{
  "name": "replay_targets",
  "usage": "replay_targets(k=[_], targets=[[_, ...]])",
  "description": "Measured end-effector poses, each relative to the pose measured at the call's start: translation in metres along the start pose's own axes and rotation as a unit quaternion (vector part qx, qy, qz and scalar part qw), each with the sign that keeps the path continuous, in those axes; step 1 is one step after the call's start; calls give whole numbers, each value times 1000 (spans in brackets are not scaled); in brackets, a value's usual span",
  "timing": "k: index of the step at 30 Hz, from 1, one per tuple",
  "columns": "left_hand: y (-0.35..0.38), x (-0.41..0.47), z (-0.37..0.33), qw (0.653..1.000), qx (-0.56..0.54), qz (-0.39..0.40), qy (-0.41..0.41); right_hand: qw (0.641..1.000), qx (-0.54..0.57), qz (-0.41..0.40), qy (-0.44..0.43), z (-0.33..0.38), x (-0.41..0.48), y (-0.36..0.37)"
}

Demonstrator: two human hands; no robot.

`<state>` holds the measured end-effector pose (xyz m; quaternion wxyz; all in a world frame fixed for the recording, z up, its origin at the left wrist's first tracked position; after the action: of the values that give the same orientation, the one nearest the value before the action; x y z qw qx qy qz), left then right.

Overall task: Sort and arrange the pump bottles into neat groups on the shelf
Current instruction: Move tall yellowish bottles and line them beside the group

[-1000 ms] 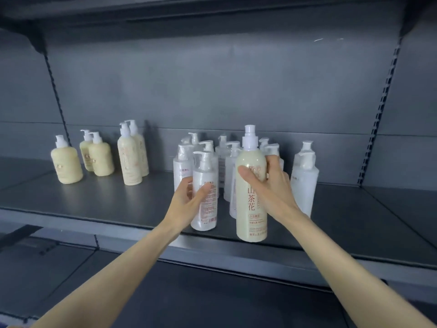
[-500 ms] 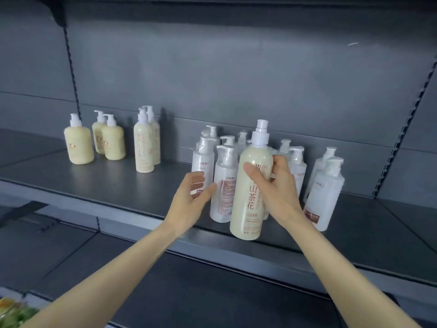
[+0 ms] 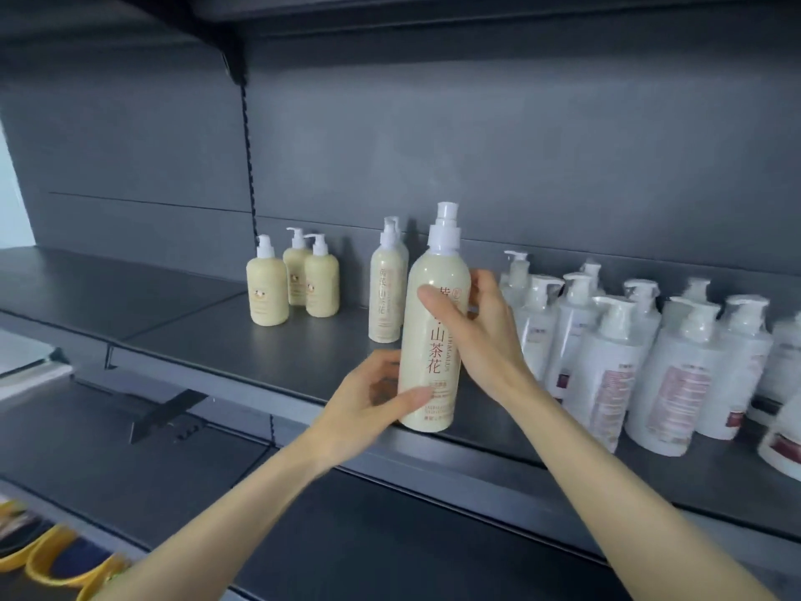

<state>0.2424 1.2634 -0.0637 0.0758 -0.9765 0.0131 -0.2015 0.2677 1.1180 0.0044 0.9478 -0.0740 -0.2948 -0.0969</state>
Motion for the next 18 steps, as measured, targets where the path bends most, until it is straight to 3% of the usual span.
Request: replay_targets(k=[7,18], targets=[[-88,50,49,1000,7,22,-4,999,-5,48,23,-25,15,88],[-102,134,107,998,8,60,-28,995,-83,40,47,-73,69,127]])
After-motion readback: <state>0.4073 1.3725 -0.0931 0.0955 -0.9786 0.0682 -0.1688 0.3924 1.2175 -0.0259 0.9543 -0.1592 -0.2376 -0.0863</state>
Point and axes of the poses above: each hand's wrist, its own x-axis towards the middle knuckle, its own y-axis out of the palm, z = x × y, the point moved 2 cm from there along x, towards the middle knuckle, and after that the axes turned 10 degrees about -z, right-handed, at the moved point
